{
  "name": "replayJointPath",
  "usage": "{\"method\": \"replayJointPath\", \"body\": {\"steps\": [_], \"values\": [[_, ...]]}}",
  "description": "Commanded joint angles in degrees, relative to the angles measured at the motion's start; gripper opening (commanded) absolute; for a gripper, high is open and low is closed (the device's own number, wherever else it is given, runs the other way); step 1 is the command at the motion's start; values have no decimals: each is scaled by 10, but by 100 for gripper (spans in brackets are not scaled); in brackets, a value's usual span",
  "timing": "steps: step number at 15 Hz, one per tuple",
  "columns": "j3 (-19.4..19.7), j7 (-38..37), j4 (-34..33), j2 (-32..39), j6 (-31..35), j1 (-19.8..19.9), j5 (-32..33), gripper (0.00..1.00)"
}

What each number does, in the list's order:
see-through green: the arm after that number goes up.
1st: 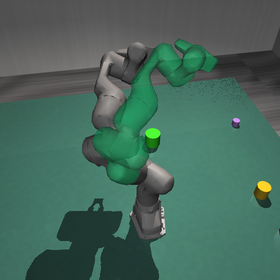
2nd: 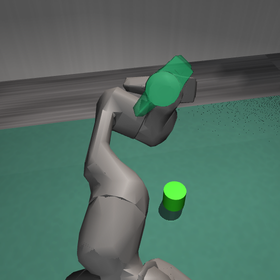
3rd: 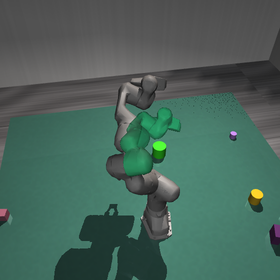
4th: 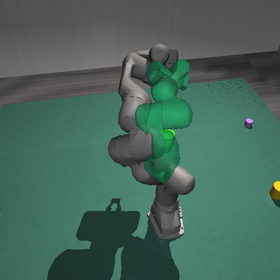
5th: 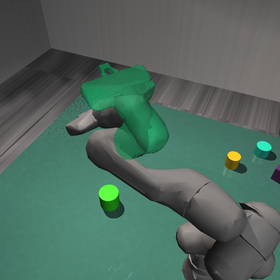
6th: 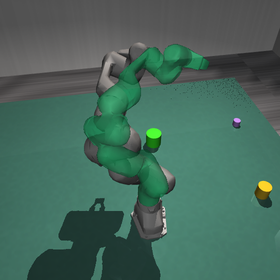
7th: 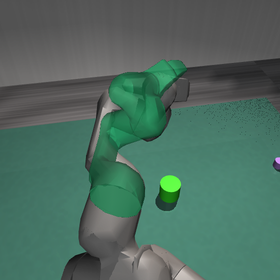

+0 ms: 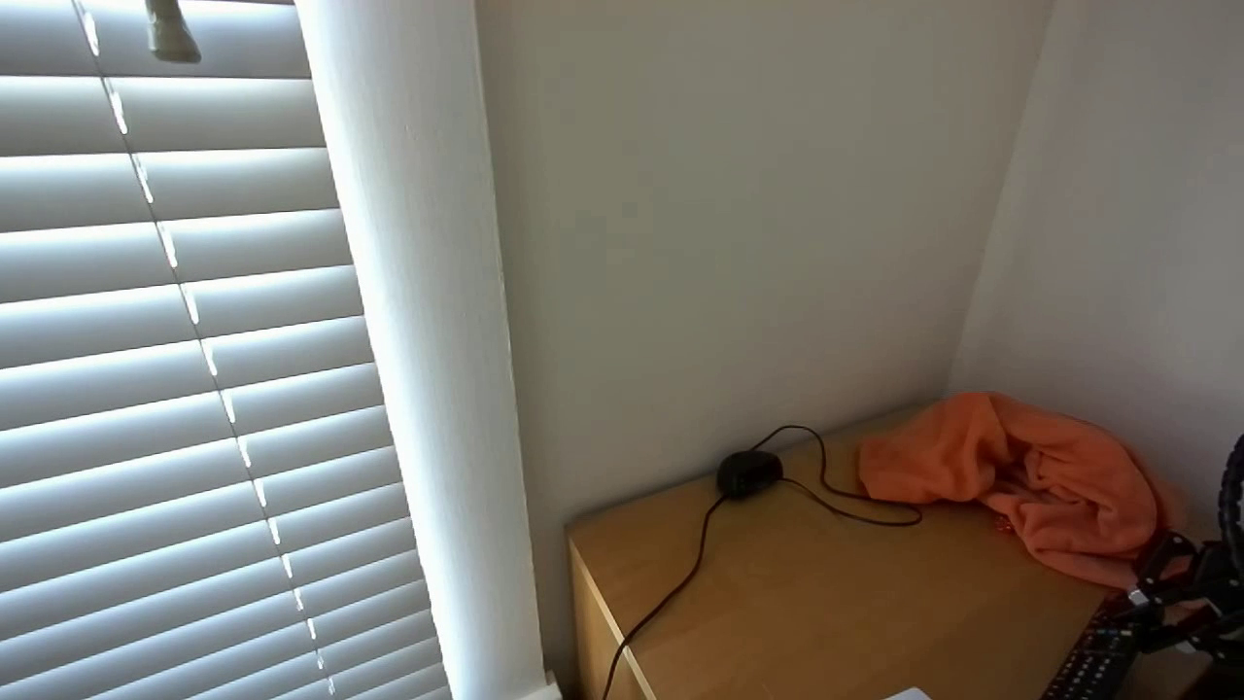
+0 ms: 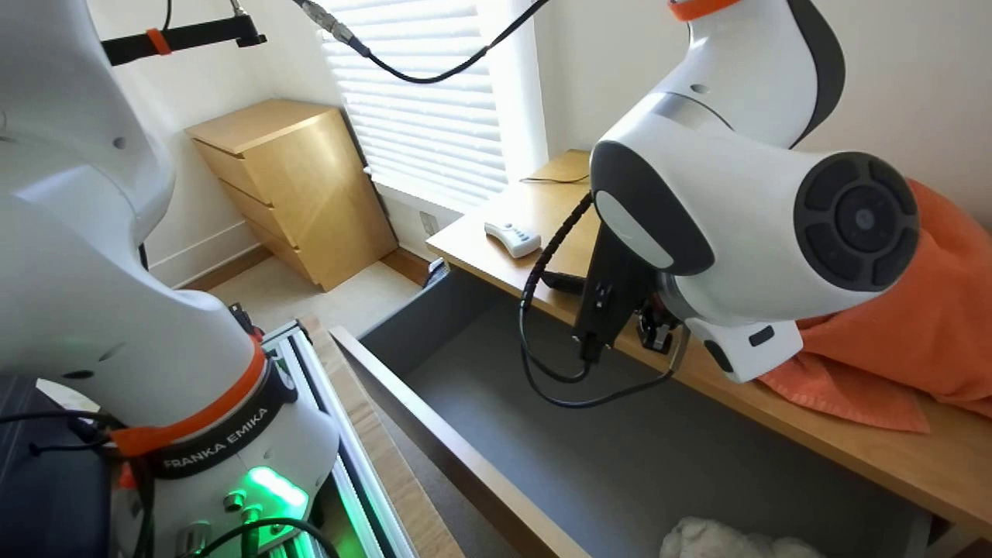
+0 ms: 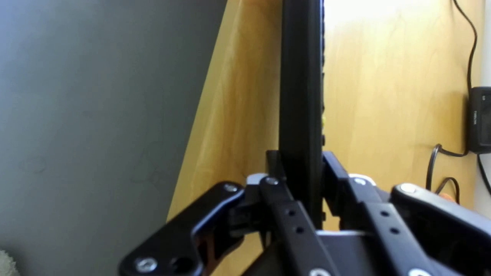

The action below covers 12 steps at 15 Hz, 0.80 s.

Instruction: Remove the remote controller from the opened drawer and put it on the counter top pointing forward

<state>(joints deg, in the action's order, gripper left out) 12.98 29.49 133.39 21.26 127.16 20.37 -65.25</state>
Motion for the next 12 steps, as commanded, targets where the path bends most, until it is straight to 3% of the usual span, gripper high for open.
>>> {"method": "replayJointPath", "body": {"steps": [1,2,3,10,12], "values": [[2,16,-17,30,19,-3,-14,7],[1,17,-21,36,21,-2,-15,21],[1,14,-22,38,25,-3,-14,45],[-1,1,-27,31,41,-8,-17,95],[-2,-13,-26,28,51,-12,-22,100]]}}
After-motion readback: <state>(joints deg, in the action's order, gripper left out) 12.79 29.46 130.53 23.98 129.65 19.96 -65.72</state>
